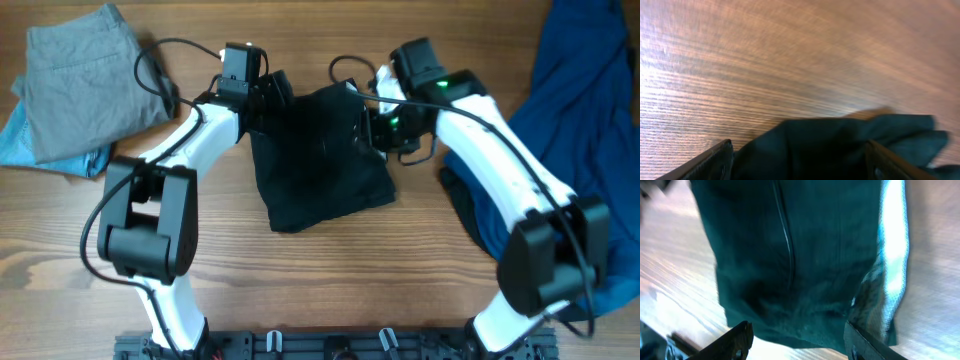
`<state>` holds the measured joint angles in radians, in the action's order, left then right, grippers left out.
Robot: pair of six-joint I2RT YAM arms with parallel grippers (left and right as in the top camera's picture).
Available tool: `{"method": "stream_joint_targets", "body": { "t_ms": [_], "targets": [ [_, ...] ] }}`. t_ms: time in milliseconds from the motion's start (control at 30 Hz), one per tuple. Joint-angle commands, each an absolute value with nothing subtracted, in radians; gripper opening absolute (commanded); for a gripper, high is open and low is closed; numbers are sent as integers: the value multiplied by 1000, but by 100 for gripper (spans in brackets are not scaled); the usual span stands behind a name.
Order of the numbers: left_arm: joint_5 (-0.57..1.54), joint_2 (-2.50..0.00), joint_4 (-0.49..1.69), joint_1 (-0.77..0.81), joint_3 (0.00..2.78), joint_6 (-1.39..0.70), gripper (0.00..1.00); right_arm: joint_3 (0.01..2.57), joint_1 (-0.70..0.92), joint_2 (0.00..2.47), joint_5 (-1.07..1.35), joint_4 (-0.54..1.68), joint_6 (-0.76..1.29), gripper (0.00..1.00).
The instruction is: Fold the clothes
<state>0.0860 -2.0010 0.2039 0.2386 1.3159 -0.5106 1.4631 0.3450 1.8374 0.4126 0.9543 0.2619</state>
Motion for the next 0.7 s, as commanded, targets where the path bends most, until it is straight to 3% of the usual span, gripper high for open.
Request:
{"method": "stream_joint_targets", "body": {
  "t_ms": [0,167,300,400,667],
  "targets": [
    [68,-2067,238,209,1328,-501,82,1463,388,1956,442,1026,233,63],
    [65,-2097,446,176,1328,-502,74,1421,412,2054,354,1096,253,62],
    [66,-2097,748,170,1328,-502,59,1359,393,2074,163,1047,301,62],
    [117,-2097,956,171,1328,-503,38,1357,348,2073,-37,991,350,62],
    [360,-2043,1078,173,1329,-476,29,1408,293,2070,-75,815,259,63]
  ]
}}
